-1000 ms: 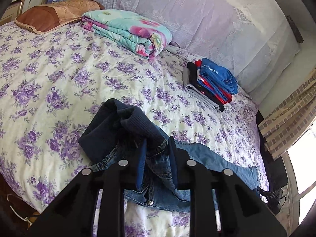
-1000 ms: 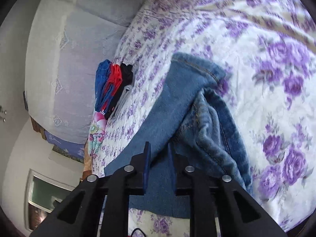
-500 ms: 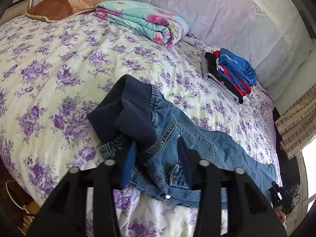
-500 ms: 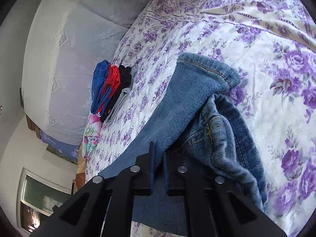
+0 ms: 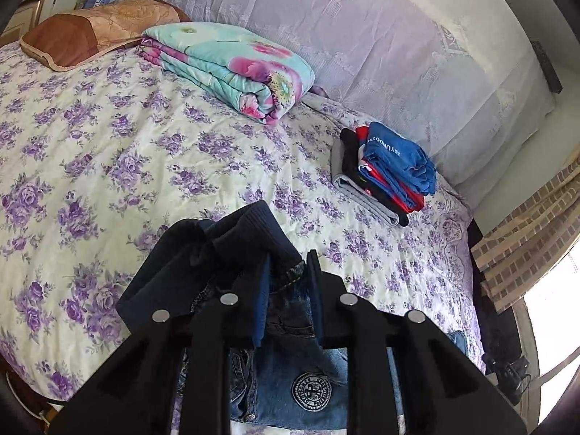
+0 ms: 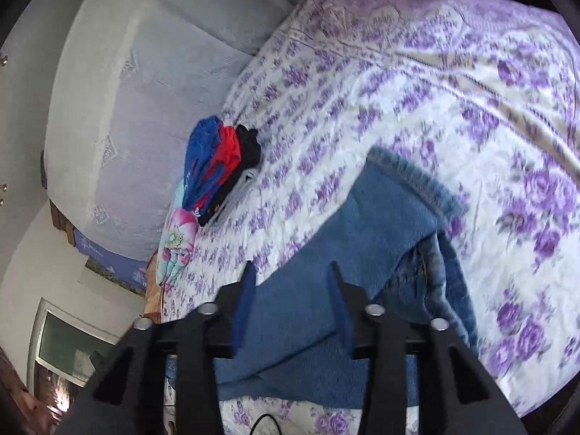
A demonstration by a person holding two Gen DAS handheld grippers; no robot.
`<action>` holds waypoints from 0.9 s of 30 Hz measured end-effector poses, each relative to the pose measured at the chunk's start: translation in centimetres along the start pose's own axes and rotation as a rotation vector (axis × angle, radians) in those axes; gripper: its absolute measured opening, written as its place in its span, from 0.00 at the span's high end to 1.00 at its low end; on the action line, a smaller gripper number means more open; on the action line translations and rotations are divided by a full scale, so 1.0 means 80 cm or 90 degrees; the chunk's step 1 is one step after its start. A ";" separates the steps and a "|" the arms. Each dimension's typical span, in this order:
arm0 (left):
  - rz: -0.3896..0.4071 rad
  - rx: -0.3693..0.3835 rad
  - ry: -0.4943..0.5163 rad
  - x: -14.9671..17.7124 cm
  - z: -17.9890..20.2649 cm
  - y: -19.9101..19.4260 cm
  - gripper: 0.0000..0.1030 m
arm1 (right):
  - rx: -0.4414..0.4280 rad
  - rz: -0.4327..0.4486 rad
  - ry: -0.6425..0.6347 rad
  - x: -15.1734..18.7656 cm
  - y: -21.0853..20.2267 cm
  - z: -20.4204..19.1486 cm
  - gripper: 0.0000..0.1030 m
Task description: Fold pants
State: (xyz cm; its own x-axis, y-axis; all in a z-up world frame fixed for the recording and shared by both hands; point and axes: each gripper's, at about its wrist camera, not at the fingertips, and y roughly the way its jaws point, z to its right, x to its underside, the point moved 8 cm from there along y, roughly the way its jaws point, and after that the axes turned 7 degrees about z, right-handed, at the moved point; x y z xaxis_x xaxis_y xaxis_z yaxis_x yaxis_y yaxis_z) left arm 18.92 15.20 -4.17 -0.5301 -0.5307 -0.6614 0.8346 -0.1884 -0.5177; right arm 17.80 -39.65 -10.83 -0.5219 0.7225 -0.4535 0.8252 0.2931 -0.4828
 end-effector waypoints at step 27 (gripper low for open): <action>0.105 -0.015 -0.023 -0.129 0.018 0.086 0.93 | -0.068 -0.004 0.021 -0.119 0.142 -0.082 0.94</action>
State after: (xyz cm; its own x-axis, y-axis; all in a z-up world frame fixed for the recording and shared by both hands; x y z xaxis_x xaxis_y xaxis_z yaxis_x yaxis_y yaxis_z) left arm 30.37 18.15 -0.15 -0.3806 -0.5820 -0.7186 0.9057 -0.0780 -0.4166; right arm 33.57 -39.11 -7.08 -0.5215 0.7400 -0.4247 0.8410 0.3617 -0.4024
